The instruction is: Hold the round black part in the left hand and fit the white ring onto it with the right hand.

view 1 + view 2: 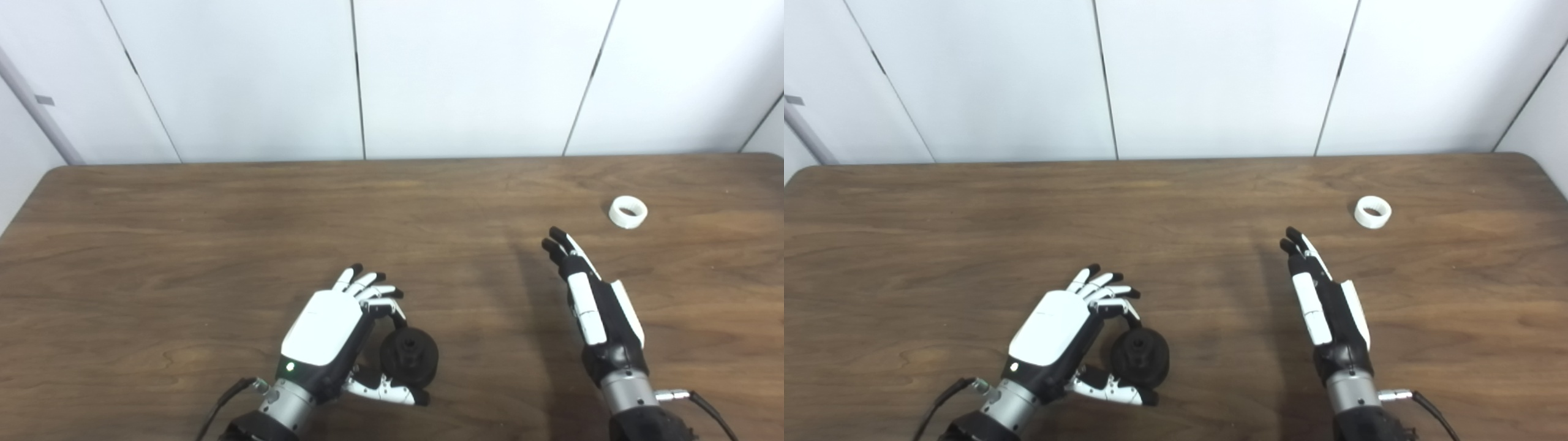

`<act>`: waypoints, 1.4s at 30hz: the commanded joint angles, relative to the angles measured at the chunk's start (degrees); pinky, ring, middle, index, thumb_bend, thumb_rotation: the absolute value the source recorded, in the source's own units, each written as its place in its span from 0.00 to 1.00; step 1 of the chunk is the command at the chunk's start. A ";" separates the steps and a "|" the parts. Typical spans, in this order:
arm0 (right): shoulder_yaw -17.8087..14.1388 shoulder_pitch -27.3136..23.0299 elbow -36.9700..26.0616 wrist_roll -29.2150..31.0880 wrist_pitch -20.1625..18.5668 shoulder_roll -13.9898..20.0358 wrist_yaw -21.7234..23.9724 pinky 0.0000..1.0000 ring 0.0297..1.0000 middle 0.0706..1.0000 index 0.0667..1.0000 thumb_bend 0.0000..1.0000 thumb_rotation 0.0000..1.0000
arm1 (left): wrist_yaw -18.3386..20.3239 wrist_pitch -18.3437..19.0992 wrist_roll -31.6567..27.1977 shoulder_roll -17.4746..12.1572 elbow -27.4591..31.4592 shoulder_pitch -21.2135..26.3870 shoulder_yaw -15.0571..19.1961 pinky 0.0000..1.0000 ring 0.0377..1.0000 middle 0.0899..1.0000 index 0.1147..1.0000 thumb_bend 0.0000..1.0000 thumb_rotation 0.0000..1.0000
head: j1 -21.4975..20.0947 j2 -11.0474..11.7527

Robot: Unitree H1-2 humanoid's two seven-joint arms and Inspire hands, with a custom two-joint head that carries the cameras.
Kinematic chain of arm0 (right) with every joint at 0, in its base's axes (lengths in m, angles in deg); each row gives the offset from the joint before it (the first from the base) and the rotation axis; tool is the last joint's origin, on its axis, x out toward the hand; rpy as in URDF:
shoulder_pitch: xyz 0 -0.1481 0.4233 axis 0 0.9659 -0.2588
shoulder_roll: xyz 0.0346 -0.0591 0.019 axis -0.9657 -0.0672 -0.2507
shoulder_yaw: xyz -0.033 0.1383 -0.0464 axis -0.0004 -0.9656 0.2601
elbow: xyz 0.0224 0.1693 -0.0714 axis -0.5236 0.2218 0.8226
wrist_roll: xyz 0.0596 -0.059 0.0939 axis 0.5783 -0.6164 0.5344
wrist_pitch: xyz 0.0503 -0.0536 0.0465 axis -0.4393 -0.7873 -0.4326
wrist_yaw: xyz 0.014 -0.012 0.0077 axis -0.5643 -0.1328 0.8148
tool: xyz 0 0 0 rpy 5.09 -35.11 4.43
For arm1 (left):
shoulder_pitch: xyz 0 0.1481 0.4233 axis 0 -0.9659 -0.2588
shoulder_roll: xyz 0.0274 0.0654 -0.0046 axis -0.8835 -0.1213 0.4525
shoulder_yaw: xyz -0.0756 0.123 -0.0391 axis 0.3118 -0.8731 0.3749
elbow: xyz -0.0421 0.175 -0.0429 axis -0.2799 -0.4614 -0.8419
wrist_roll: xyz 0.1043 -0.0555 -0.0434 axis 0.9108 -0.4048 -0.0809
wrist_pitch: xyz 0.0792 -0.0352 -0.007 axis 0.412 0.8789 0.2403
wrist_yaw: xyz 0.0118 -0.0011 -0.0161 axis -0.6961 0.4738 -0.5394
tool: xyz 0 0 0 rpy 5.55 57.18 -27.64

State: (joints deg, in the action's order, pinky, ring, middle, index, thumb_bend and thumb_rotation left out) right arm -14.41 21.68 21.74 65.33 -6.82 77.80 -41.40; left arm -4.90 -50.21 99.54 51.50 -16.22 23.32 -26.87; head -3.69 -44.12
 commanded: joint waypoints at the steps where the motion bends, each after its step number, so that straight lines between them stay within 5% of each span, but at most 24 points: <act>1: 0.06 -1.13 -2.98 -0.30 0.43 -0.59 -0.07 1.00 0.95 0.90 0.91 0.64 1.00 | -2.99 -1.75 0.81 0.38 -0.18 0.19 0.23 1.00 0.90 0.78 0.42 0.52 0.05 | -0.15 -0.12; 18: -0.79 -1.59 -4.69 -0.18 -2.47 -0.69 -0.30 1.00 0.93 0.90 0.91 0.69 1.00 | -9.11 -5.16 2.11 0.42 -6.43 -1.14 -0.59 1.00 0.90 0.77 0.42 0.52 0.05 | -2.67 -1.57; 24: -2.65 -3.15 -4.72 0.86 -3.10 0.70 0.23 1.00 0.95 0.93 0.90 0.61 0.96 | -10.94 -5.67 2.54 0.22 -8.34 -1.05 -1.01 1.00 0.90 0.77 0.42 0.52 0.05 | -3.27 -1.50; 27: -3.76 -4.95 -4.66 0.34 -3.91 1.94 0.24 0.96 0.93 0.92 0.88 0.53 0.77 | -11.33 -5.71 3.05 0.09 -8.87 -1.01 -1.30 1.00 0.89 0.77 0.42 0.52 0.05 | -3.03 -1.36; 29: -3.85 -6.17 -4.33 -2.17 -4.57 3.37 0.01 0.84 0.88 0.88 0.84 0.54 0.55 | -11.77 -5.87 3.48 0.04 -9.37 -0.94 -1.49 1.00 0.90 0.77 0.42 0.52 0.05 | -3.23 -1.30; 32: -4.07 -8.04 -4.43 -4.73 -7.24 5.45 0.30 0.81 0.86 0.86 0.82 0.55 0.38 | -12.30 -6.02 3.75 -0.04 -9.96 -0.83 -1.66 1.00 0.89 0.77 0.42 0.52 0.05 | -3.89 -1.04; 39: -5.95 -12.88 -0.78 -15.11 -9.07 9.92 3.31 0.84 0.87 0.85 0.79 0.67 0.26 | -12.19 -5.99 2.98 -0.27 -10.10 -0.66 -1.14 1.00 0.89 0.77 0.42 0.52 0.05 | -6.77 0.30; 42: -8.01 -15.12 1.65 -18.56 -9.08 10.03 4.61 0.78 0.84 0.83 0.78 0.73 0.21 | -12.16 -6.39 2.84 -0.77 -10.22 -0.61 -0.96 1.00 0.89 0.77 0.42 0.52 0.05 | -8.83 0.76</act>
State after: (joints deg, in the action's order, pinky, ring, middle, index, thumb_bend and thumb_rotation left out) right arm -21.54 8.76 23.89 48.50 -16.20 87.55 -37.17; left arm -17.05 -56.42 101.88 51.76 -25.80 22.33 -28.04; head -12.56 -43.33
